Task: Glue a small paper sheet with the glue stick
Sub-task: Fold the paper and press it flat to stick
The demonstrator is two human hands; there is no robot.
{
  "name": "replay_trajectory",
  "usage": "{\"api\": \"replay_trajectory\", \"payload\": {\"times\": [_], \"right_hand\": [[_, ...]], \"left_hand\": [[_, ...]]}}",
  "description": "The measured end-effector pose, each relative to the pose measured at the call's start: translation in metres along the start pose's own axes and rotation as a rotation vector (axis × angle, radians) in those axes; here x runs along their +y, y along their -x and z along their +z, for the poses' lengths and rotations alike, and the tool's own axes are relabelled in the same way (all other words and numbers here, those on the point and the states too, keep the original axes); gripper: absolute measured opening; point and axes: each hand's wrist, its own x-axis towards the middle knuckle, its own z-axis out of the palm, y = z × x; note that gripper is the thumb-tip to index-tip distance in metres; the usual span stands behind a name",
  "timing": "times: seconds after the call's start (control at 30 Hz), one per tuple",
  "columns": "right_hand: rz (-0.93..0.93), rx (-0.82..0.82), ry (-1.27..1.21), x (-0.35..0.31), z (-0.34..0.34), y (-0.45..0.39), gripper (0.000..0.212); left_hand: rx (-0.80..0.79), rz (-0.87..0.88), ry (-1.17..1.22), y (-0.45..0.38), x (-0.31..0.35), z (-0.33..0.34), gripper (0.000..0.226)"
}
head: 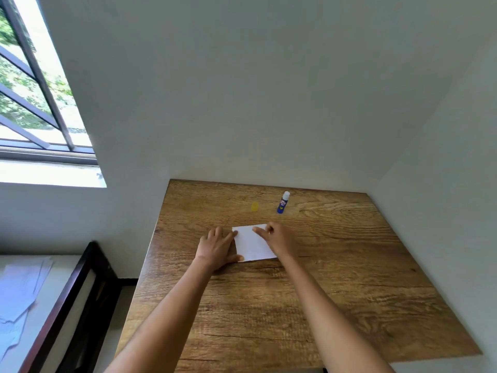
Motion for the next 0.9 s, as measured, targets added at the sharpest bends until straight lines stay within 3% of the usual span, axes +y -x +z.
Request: {"api": "replay_trajectory", "payload": {"times": [0.17, 0.3, 0.43, 0.77, 0.9], "right_hand": [[-0.002, -0.234, 0.092, -0.036, 0.041, -0.022, 0.049], [-0.031, -0.259, 0.129, -0.032, 0.043, -0.028, 0.050], [-0.056, -0.327, 0.143, -0.022, 0.033, -0.026, 0.037], [-0.126, -0.320, 0.224, -0.012, 0.029, 0.003, 0.042], [-0.099, -0.301, 0.169, -0.007, 0.023, 0.023, 0.040]], "left_hand": [[0.005, -0.018, 0.008, -0.001, -0.001, 0.003, 0.086], [0.000, -0.006, 0.041, -0.002, -0.003, 0.005, 0.091], [-0.035, -0.019, 0.096, -0.004, -0.003, 0.002, 0.094], [-0.111, -0.025, 0.136, -0.010, -0.006, 0.000, 0.097], [-0.191, -0.057, 0.233, -0.015, -0.011, -0.005, 0.076]]}}
